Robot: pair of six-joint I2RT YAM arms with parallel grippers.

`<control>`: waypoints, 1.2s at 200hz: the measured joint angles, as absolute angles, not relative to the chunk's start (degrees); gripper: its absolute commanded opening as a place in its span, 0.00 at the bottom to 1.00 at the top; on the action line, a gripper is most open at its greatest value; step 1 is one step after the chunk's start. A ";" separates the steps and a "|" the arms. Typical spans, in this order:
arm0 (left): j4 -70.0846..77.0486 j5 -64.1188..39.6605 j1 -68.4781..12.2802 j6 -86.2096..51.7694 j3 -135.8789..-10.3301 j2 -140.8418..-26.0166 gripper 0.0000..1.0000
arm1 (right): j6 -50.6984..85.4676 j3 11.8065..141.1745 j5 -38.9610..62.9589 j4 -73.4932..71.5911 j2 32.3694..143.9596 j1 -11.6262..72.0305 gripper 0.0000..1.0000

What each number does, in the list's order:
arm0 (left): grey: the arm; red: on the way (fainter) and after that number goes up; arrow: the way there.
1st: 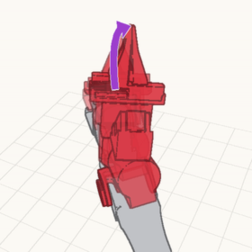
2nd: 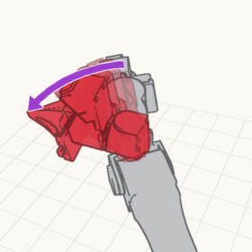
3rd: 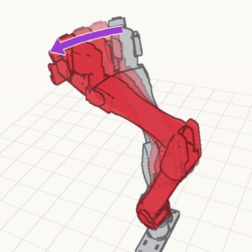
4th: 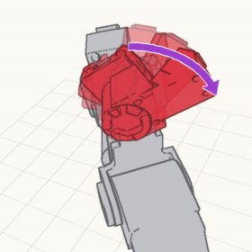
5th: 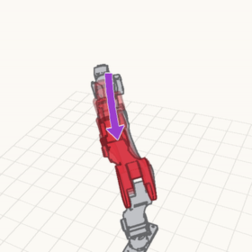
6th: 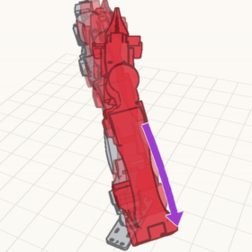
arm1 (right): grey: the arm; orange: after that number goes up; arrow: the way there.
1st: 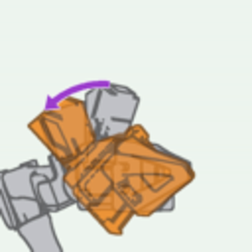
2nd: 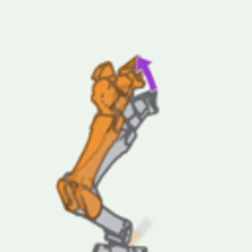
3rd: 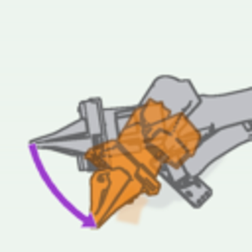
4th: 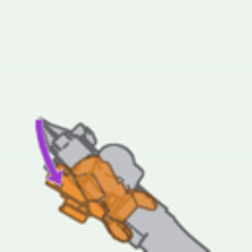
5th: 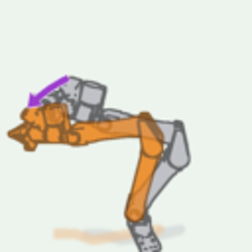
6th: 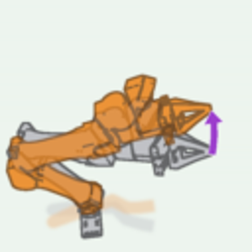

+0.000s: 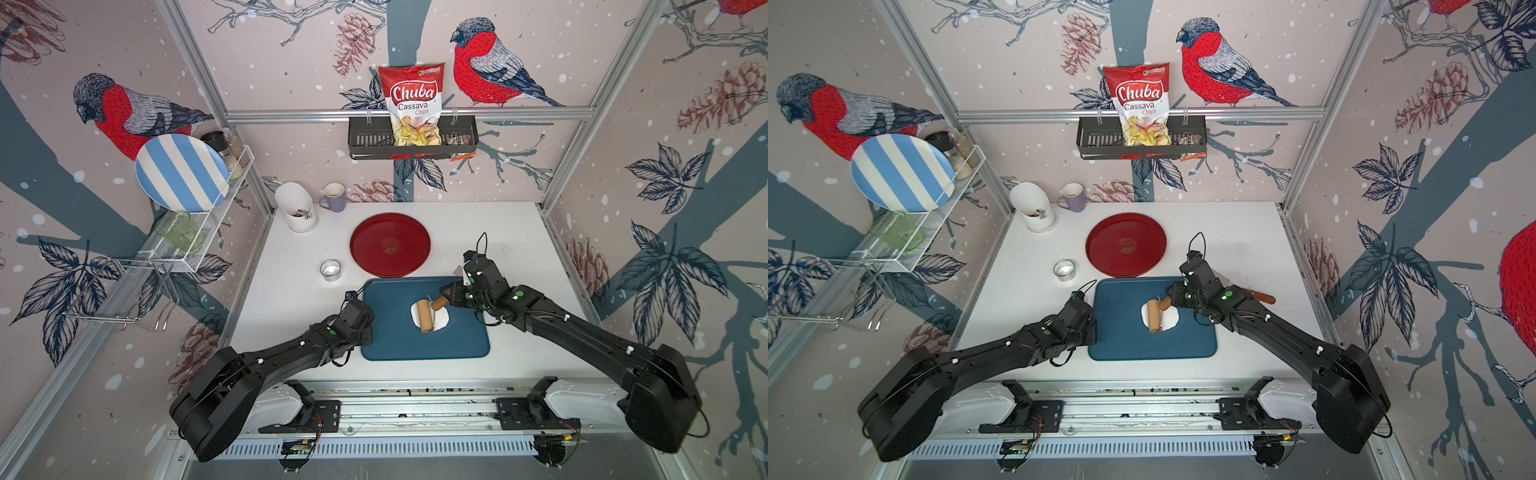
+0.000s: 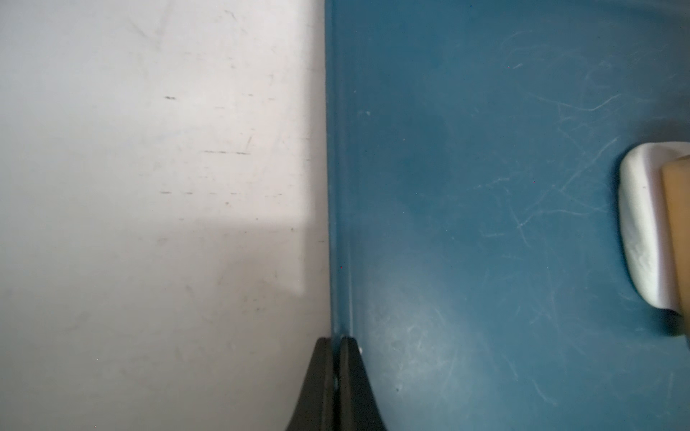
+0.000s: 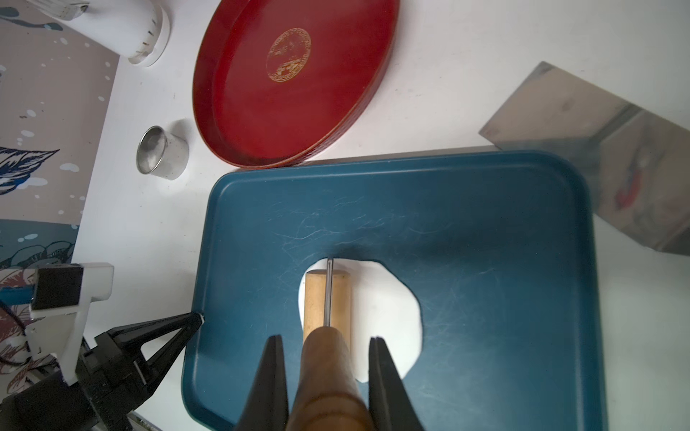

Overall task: Roll out the dumpling wrappers from the dough
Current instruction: Flatten out the dough on the work surface.

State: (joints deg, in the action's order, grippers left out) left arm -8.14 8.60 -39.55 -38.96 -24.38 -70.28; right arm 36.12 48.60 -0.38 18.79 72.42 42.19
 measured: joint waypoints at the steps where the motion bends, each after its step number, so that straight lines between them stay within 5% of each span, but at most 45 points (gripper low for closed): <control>1: -8.16 8.60 -39.55 -38.96 -24.40 -70.28 0.00 | 36.14 48.77 -0.27 18.48 72.79 42.46 0.00; 240: -8.29 9.47 -39.55 -38.92 -24.34 -70.08 0.00 | 33.93 57.45 -6.90 22.65 80.75 49.06 0.00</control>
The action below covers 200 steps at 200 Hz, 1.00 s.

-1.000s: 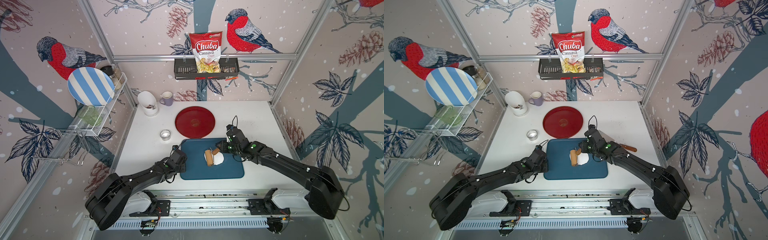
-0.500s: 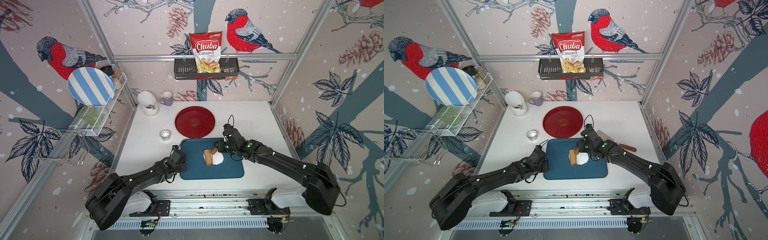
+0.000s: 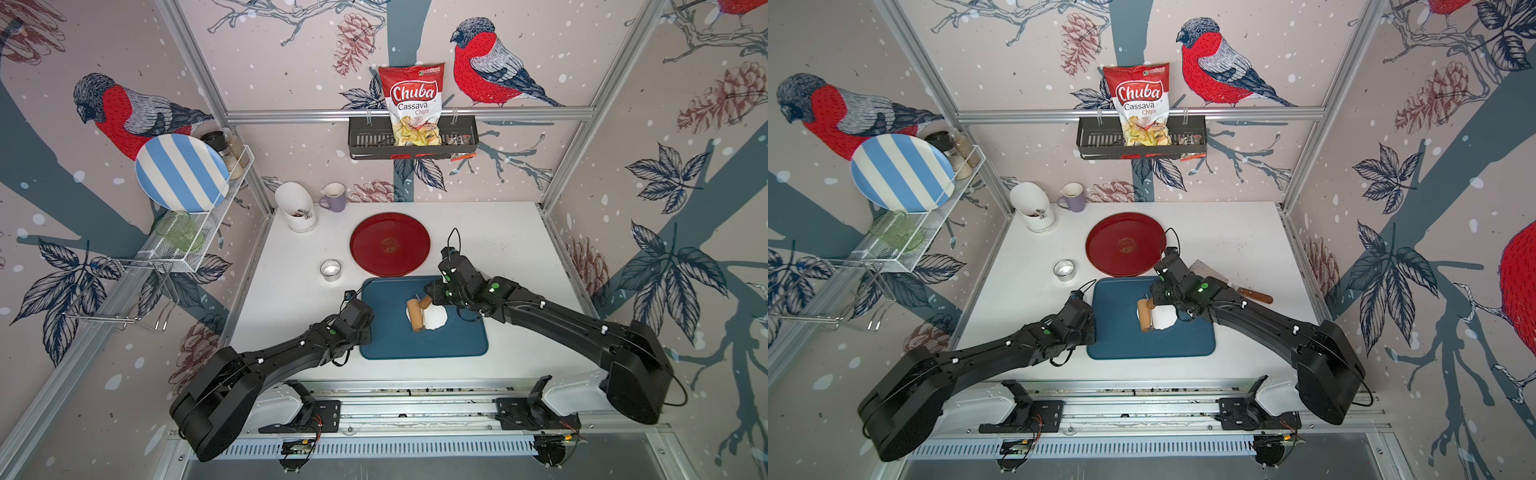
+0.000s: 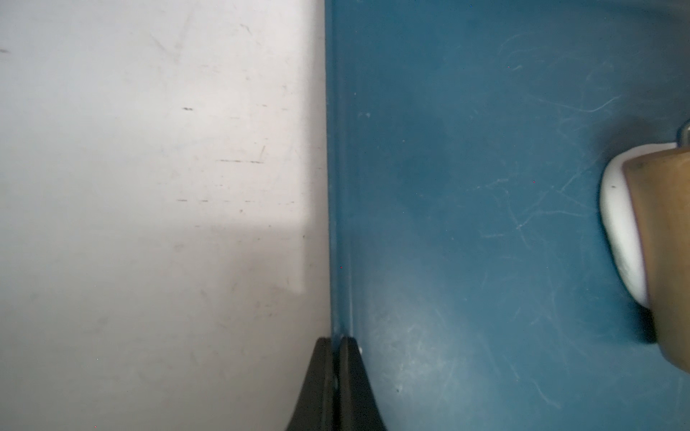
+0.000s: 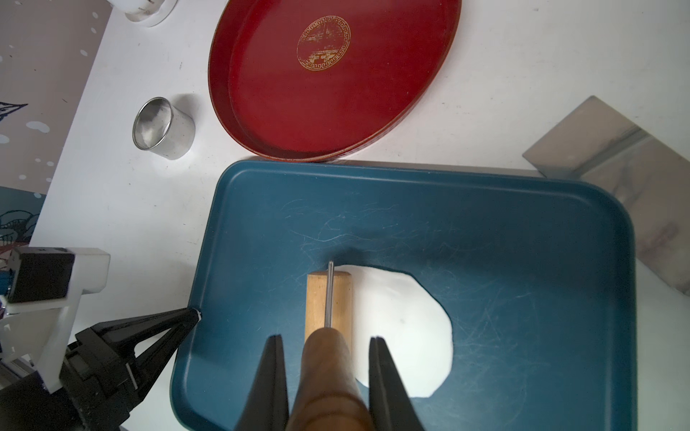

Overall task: Roll out the dumpling wrappers from the dough
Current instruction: Flatten out the dough on the work surface.

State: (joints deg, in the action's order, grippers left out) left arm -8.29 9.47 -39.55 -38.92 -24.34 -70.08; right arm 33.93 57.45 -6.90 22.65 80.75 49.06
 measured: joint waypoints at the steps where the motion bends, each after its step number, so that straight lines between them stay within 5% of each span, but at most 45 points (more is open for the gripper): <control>1: -8.29 9.47 -39.55 -38.92 -24.34 -70.08 0.00 | 33.93 57.49 -6.92 22.65 80.77 49.06 0.00; 200: -8.01 9.39 -39.38 -38.96 -23.88 -69.80 0.00 | 37.87 49.54 6.04 23.92 64.53 28.73 0.00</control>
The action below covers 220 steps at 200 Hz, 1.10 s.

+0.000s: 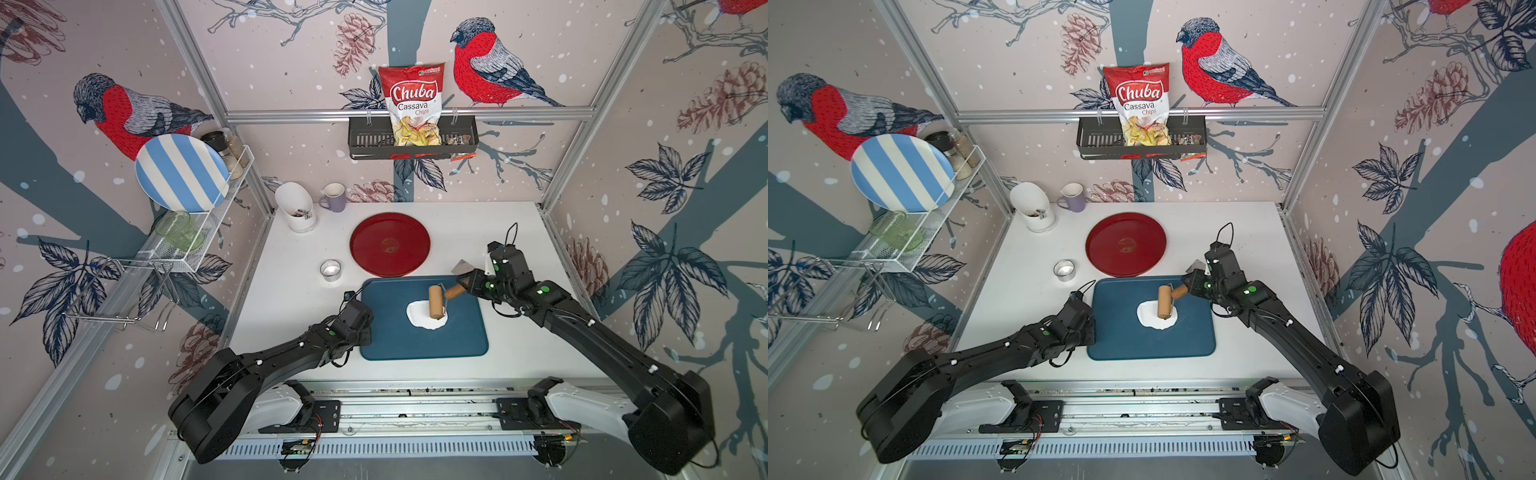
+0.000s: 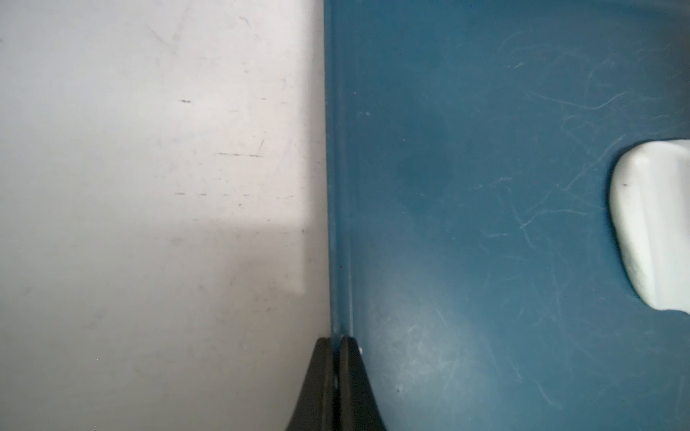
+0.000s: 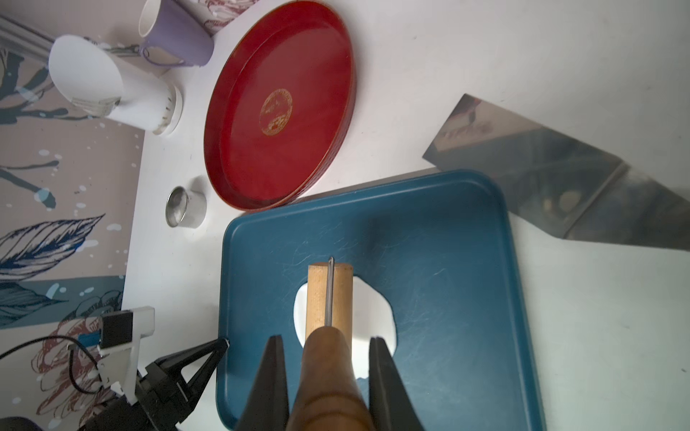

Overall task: Roll out the dumpling wrappers from the dough
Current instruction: Flatten out the dough on the work surface.

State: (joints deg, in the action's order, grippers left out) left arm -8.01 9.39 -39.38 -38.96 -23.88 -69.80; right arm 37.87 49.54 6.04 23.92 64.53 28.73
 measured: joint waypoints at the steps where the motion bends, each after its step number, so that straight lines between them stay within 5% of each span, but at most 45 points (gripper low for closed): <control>1: -8.01 9.39 -39.38 -38.96 -23.88 -69.80 0.00 | 37.87 49.45 6.11 23.92 64.47 28.53 0.00; 126: -8.03 9.39 -39.38 -38.89 -23.92 -69.71 0.00 | 37.63 44.34 12.38 19.88 68.10 23.79 0.00; 220: -7.79 9.43 -39.38 -38.70 -24.01 -70.13 0.00 | 37.21 49.45 11.22 16.27 76.18 32.23 0.00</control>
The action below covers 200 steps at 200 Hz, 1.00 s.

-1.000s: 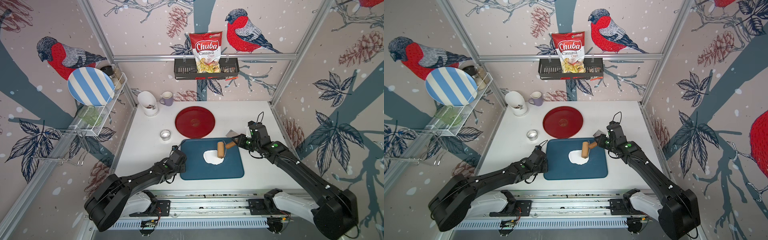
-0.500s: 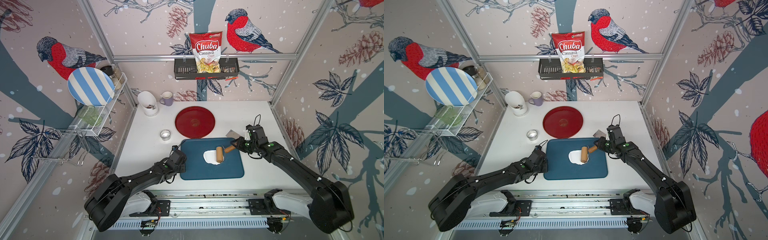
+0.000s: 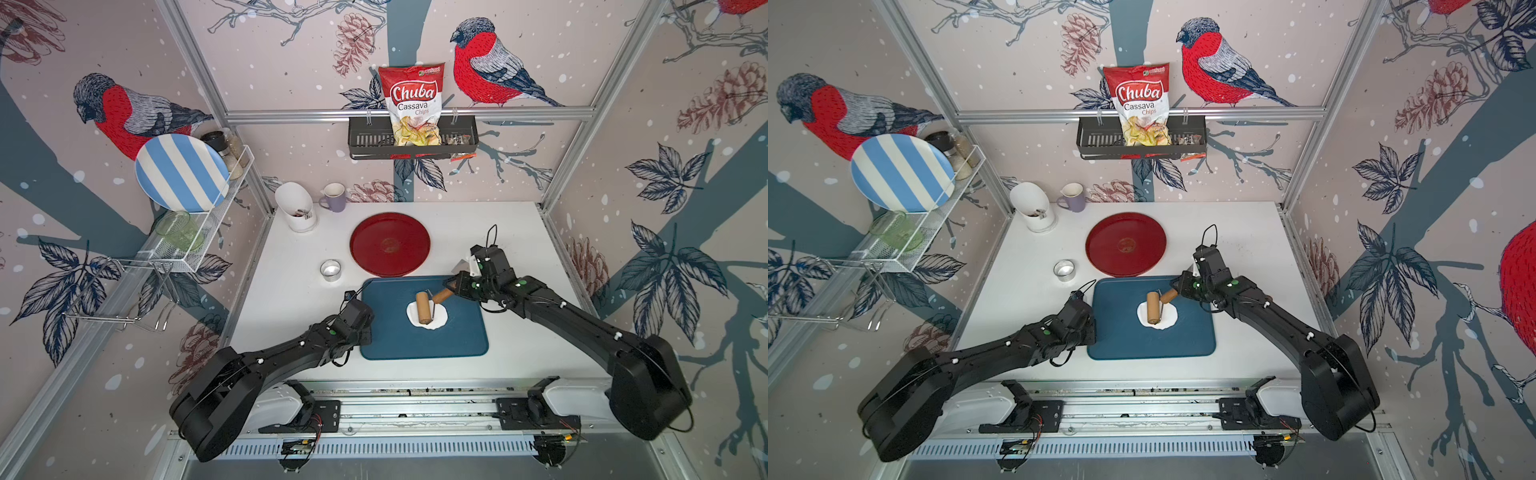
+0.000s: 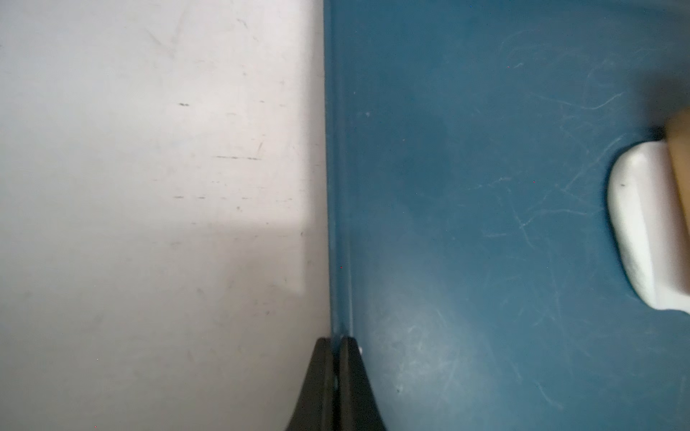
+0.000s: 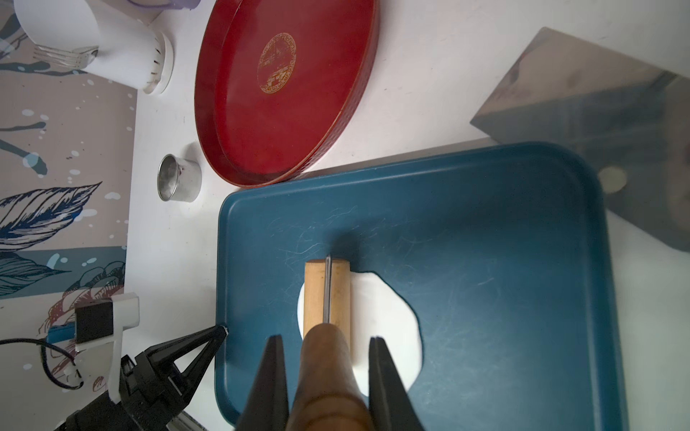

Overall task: Roll out the dumpling wrappers from the dough
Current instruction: Flatten out the dough on the work surface.

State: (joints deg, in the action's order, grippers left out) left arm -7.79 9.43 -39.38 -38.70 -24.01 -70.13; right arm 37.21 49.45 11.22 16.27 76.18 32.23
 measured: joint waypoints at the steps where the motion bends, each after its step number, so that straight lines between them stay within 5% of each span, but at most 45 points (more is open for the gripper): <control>1: -7.79 9.43 -39.38 -38.70 -23.99 -70.13 0.00 | 37.21 49.52 11.22 16.23 76.29 32.34 0.00; 200: -7.16 9.28 -39.18 -38.57 -23.49 -69.63 0.00 | 34.48 59.09 2.09 21.17 82.08 42.63 0.00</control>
